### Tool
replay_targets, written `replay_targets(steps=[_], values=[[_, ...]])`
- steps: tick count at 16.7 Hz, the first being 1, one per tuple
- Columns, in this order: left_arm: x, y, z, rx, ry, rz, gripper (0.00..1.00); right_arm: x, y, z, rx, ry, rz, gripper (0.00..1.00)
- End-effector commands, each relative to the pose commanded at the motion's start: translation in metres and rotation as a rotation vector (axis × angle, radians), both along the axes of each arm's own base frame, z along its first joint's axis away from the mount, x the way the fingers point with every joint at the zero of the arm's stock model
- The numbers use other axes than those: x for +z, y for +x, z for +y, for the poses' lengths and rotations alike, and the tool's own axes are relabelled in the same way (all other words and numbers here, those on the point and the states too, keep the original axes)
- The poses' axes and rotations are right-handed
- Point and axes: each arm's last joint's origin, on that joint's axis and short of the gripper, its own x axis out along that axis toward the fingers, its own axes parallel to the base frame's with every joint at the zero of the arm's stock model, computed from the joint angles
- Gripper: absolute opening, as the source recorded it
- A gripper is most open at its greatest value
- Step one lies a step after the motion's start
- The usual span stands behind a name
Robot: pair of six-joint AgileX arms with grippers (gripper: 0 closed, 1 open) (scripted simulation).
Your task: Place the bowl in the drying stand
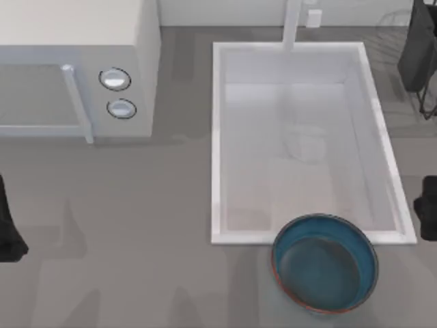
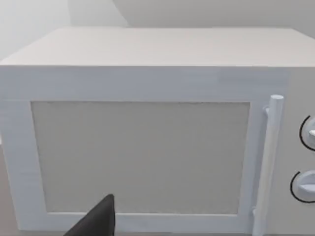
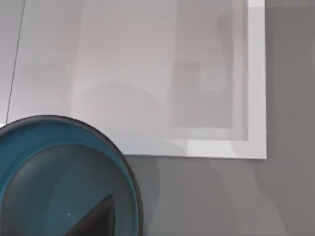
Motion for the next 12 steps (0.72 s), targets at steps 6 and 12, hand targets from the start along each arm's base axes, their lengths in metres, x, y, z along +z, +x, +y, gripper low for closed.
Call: replay_targets(steps=[6, 12], values=[[0.0, 0.0, 0.0, 0.0, 0.0, 0.0, 1.0, -0.005, 0.053, 0.059, 0.004, -0.134, 0.487, 1.0], [0.0, 0.0, 0.0, 0.0, 0.0, 0.0, 1.0, -0.002, 0.068, 0.085, -0.002, -0.185, 0.594, 1.0]])
